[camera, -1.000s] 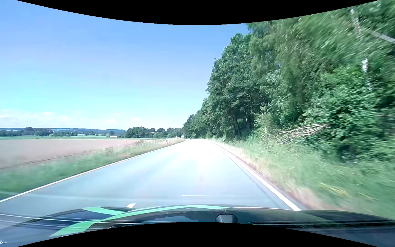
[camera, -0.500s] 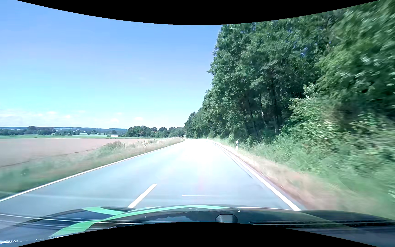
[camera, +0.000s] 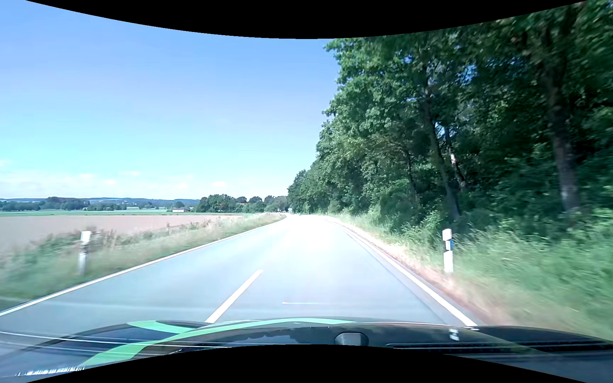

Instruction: Follow the waypoints while adhering to traffic rules and regulations

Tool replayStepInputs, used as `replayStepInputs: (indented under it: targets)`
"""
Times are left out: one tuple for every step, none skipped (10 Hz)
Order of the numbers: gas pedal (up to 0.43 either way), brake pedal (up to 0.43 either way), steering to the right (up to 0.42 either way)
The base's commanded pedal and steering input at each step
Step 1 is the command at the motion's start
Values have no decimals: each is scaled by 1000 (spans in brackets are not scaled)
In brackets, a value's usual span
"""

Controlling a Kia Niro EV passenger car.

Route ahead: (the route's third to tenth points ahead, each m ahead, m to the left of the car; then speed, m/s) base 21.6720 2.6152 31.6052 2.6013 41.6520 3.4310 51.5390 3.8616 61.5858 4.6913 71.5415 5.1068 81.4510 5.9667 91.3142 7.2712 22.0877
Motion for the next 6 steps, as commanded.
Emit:
replayStepInputs:
  targets:
    - [220, 0, -7]
    - [228, 0, -7]
    - [248, 0, -7]
    - [248, 0, -7]
    - [248, 0, -7]
    - [228, 0, -7]
